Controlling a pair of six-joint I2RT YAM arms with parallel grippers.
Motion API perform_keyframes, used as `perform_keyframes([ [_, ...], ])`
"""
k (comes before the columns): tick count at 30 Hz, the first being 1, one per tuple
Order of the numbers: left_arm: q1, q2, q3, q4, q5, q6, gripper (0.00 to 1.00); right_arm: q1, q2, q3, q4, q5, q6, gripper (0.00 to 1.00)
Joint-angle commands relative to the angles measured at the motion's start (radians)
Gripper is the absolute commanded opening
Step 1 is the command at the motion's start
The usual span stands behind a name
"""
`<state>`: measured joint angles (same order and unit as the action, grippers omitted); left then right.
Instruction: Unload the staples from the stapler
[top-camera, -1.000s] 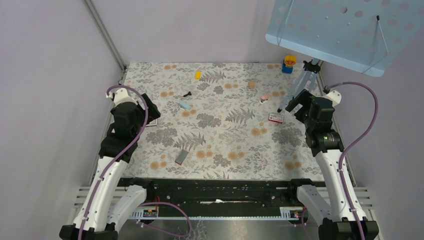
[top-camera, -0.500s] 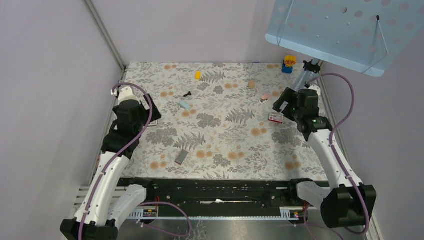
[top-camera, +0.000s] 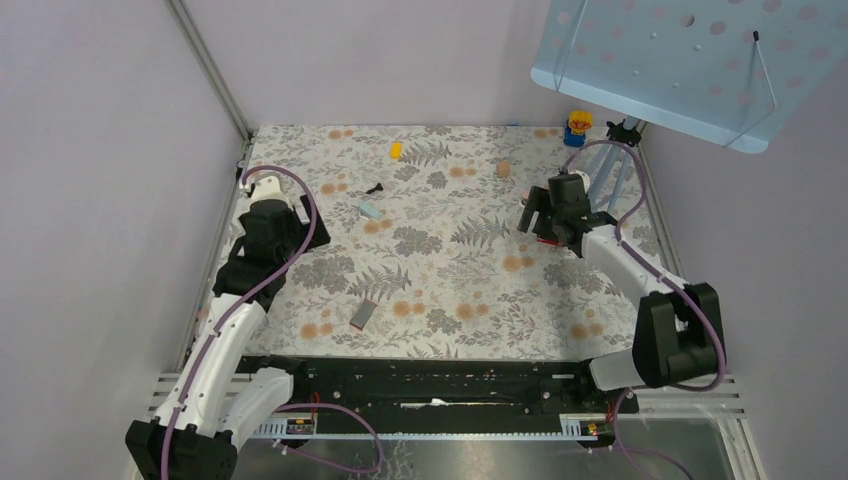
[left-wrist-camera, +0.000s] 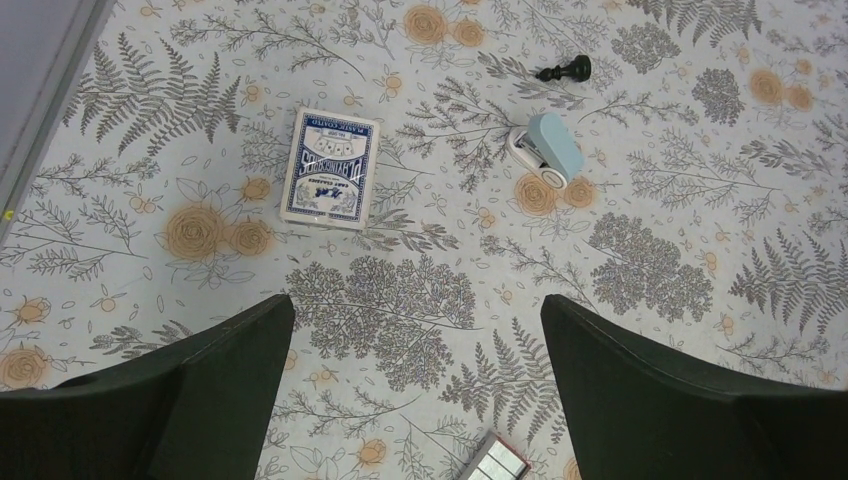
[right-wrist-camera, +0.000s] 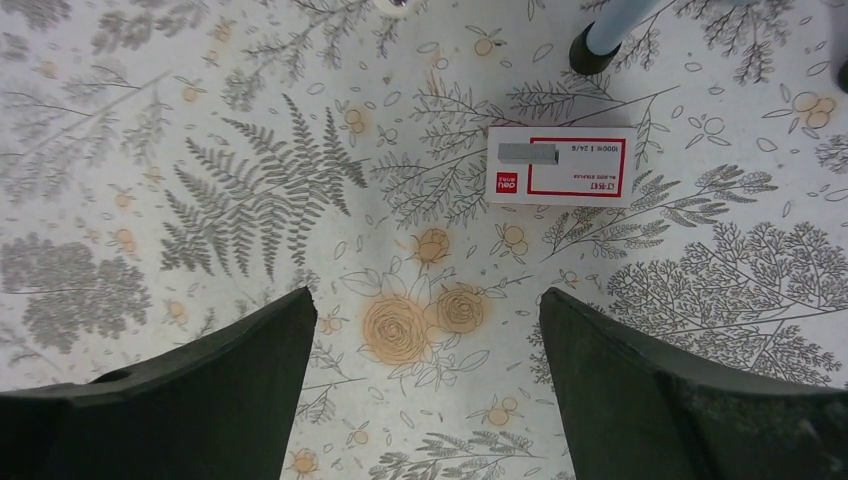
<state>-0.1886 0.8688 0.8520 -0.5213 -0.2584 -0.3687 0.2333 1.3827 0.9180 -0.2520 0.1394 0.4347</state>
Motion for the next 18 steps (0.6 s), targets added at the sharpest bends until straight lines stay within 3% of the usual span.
perform_keyframes([
  [1,0.005,-0.006,-0.002,0.024,0.006,0.002,0.99,0.004,0.086,0.074,0.064,0.026,0.019,0.88],
  [7,0.005,-0.041,-0.015,0.017,0.0,-0.033,0.99,0.031,0.21,0.159,0.166,0.081,0.187,0.84],
  [18,0.004,-0.062,-0.036,-0.03,-0.08,-0.022,0.99,0.078,0.531,0.502,-0.035,0.425,0.337,0.81],
])
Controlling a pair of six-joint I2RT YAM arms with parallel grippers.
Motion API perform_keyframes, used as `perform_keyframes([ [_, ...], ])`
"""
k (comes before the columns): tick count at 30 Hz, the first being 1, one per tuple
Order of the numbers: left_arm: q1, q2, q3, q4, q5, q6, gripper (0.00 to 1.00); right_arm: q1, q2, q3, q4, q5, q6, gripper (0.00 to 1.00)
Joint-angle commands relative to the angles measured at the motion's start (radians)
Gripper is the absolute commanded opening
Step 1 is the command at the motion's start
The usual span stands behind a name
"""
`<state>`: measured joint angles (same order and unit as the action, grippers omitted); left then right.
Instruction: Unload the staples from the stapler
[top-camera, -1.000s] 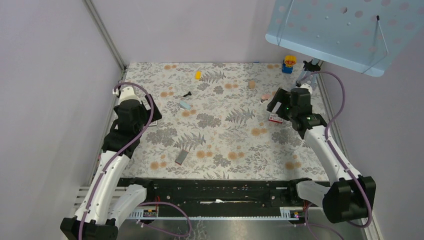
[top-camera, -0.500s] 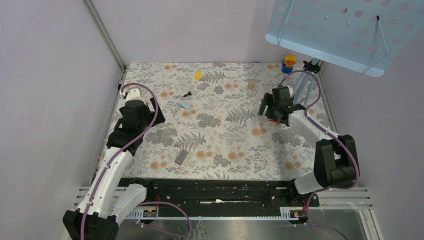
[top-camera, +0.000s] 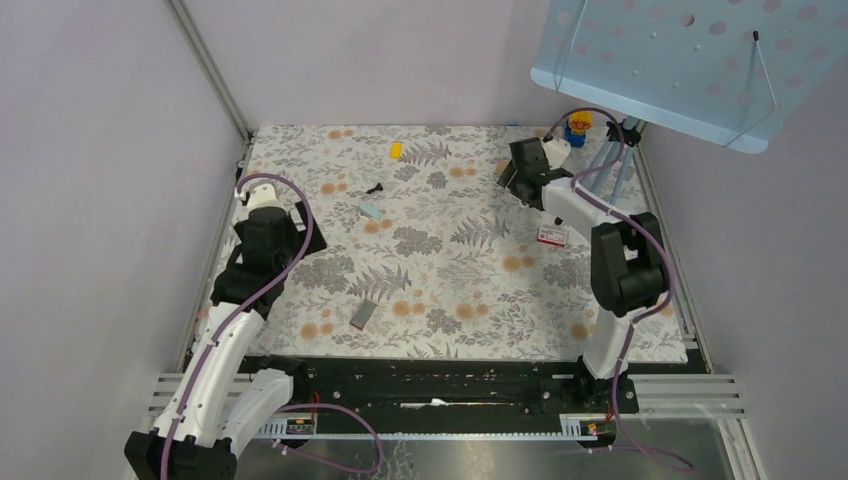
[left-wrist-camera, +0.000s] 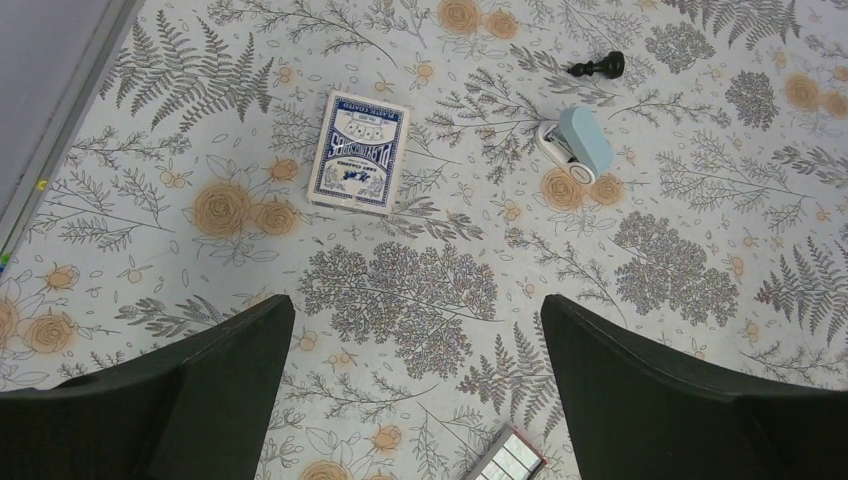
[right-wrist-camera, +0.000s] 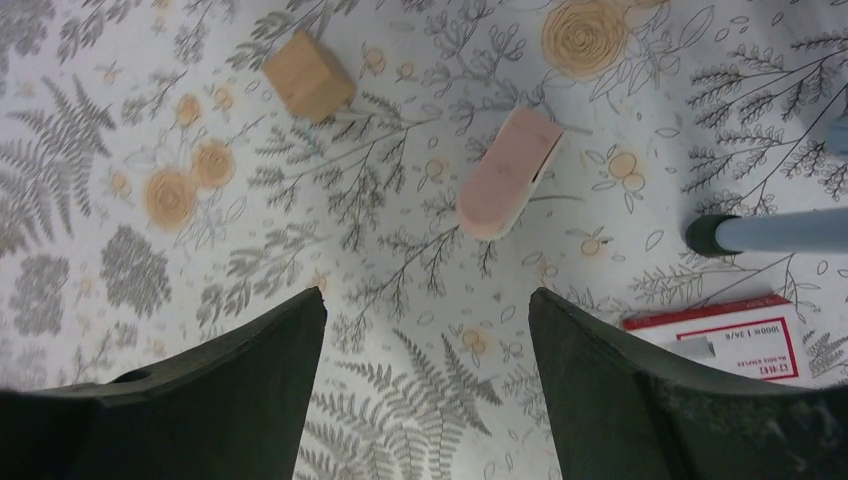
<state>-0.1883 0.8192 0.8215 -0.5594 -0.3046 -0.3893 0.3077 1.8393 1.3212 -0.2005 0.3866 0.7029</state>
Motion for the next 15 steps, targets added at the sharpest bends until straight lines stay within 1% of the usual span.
perform_keyframes([
  [1,0.003,-0.013,-0.005,0.008,-0.034,-0.002,0.99,0.004,0.095,0.116,-0.1,0.199,0.071,0.8],
  [6,0.001,-0.013,-0.007,0.007,-0.021,-0.003,0.99,0.004,0.177,0.189,-0.152,0.276,0.069,0.78],
  [9,0.002,-0.012,-0.006,0.009,-0.019,-0.002,0.99,0.004,0.221,0.229,-0.155,0.27,0.051,0.76],
  [15,0.002,-0.012,-0.007,0.007,-0.015,-0.002,0.99,0.004,0.298,0.314,-0.211,0.263,0.043,0.71],
])
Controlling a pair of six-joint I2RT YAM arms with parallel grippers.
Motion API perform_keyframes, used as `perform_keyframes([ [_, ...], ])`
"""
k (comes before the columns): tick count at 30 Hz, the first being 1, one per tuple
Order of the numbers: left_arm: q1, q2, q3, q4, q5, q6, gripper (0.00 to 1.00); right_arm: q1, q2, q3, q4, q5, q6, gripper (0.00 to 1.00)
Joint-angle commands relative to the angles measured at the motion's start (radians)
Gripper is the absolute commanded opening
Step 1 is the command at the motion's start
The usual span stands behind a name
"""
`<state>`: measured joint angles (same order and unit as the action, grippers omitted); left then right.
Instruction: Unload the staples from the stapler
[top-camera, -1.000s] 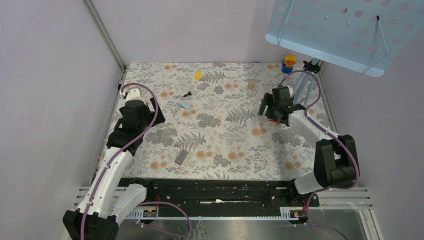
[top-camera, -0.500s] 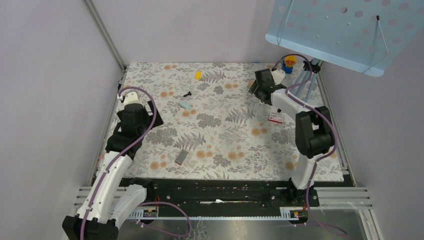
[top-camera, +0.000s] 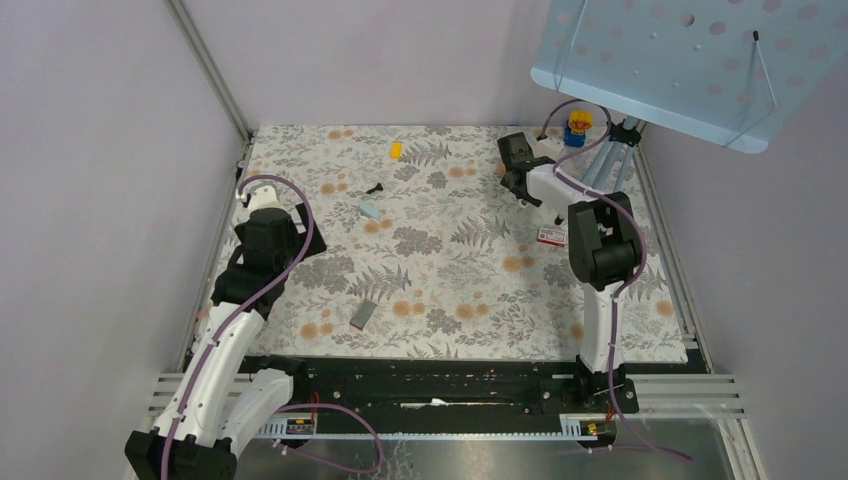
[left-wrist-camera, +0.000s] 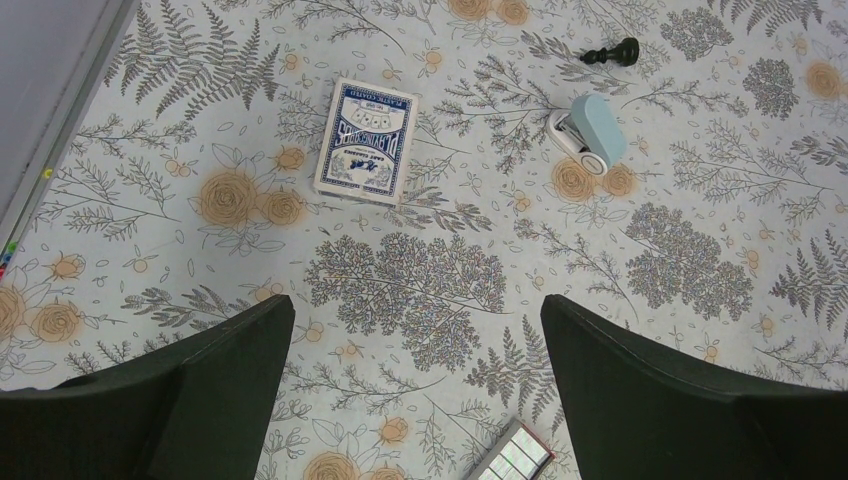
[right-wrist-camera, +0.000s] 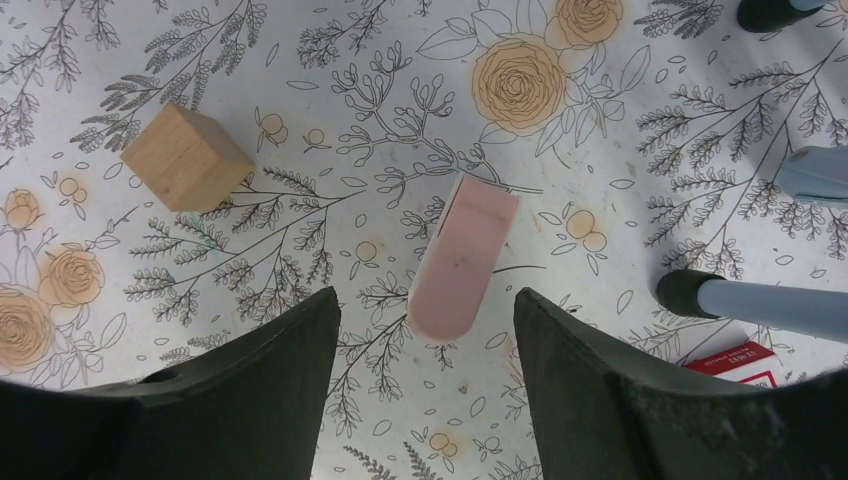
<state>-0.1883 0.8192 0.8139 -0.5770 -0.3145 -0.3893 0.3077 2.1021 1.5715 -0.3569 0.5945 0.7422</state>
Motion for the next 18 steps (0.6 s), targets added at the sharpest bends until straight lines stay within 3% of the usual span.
perform_keyframes([
  [1,0.0,-0.012,0.001,0.025,-0.003,-0.002,0.99,0.004,0.041,0.067,-0.057,0.059,0.004,0.7],
  [6,-0.003,-0.013,-0.001,0.025,-0.001,-0.002,0.99,0.002,0.067,0.089,-0.074,0.067,0.002,0.64],
  [9,-0.005,-0.009,0.001,0.026,0.004,-0.002,0.99,0.002,0.08,0.108,-0.084,0.07,-0.007,0.54],
  [18,-0.004,-0.011,0.0,0.031,0.011,0.0,0.99,0.004,0.053,0.074,-0.049,0.012,-0.067,0.08],
])
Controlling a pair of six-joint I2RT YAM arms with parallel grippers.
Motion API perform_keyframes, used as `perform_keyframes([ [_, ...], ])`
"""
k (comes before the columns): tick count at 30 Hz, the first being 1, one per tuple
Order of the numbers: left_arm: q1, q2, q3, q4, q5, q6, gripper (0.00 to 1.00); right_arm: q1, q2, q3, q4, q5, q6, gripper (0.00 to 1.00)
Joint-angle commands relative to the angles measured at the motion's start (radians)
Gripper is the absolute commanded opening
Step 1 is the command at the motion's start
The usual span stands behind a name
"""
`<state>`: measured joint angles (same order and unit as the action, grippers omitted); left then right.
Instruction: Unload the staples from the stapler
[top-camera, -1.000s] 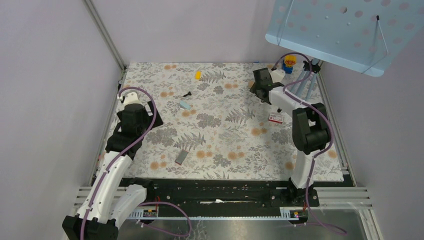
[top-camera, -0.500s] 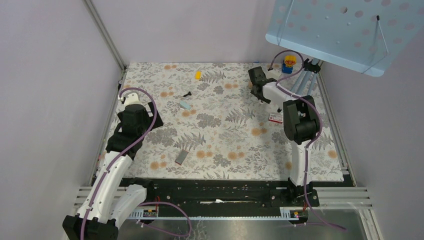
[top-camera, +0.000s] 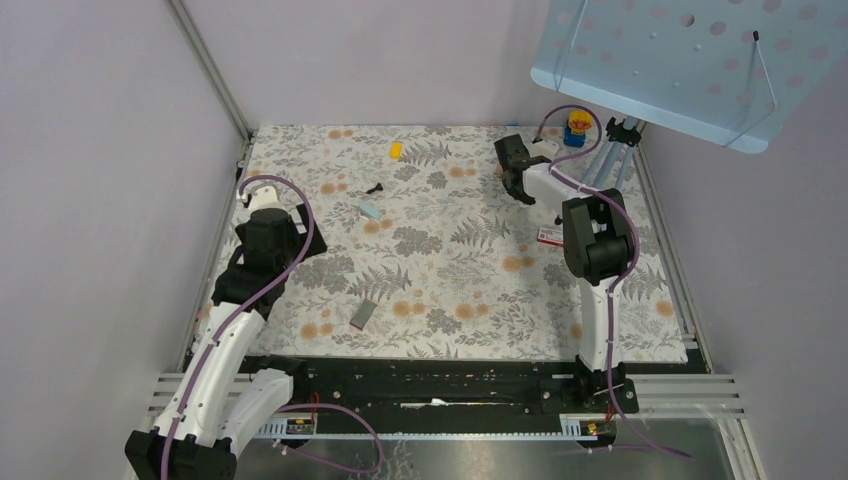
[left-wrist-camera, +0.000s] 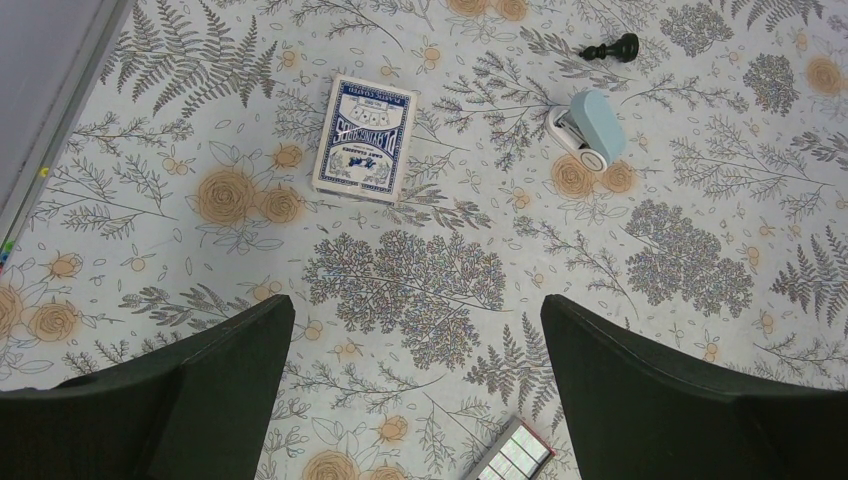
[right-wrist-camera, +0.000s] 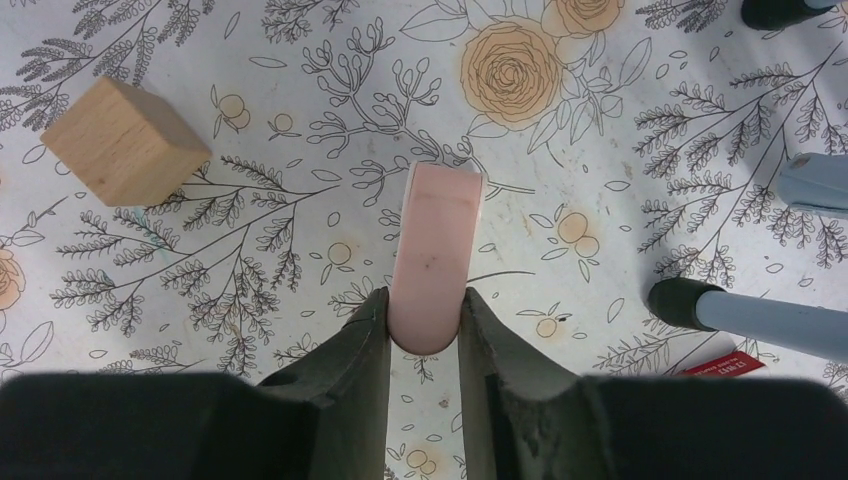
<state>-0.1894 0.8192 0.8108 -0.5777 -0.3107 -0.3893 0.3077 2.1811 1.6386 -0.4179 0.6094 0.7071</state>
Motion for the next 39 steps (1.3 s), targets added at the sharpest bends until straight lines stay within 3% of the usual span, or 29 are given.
perform_keyframes([
  [1,-0.003,-0.011,0.003,0.031,0.008,0.0,0.99,0.006,-0.036,-0.005,0.021,-0.016,-0.045,0.05],
  [3,-0.004,-0.011,0.003,0.03,0.008,0.0,0.99,0.015,-0.064,-0.036,0.032,-0.034,-0.066,0.0],
  [12,-0.004,-0.014,0.004,0.031,0.012,0.0,0.99,0.092,-0.318,-0.314,0.159,-0.118,-0.16,0.0],
  [20,-0.003,-0.005,0.01,0.025,0.042,-0.007,0.99,0.254,-0.506,-0.504,0.161,-0.221,-0.21,0.02],
  [27,-0.004,-0.053,-0.021,0.049,0.128,-0.099,0.99,0.368,-0.643,-0.664,0.199,-0.375,-0.264,0.04],
  [33,-0.003,-0.055,-0.044,0.079,0.13,-0.112,0.99,0.436,-0.668,-0.731,0.213,-0.494,-0.386,0.05],
  [39,-0.002,-0.03,-0.042,0.073,0.138,-0.105,0.99,0.485,-0.642,-0.76,0.213,-0.453,-0.42,0.1],
])
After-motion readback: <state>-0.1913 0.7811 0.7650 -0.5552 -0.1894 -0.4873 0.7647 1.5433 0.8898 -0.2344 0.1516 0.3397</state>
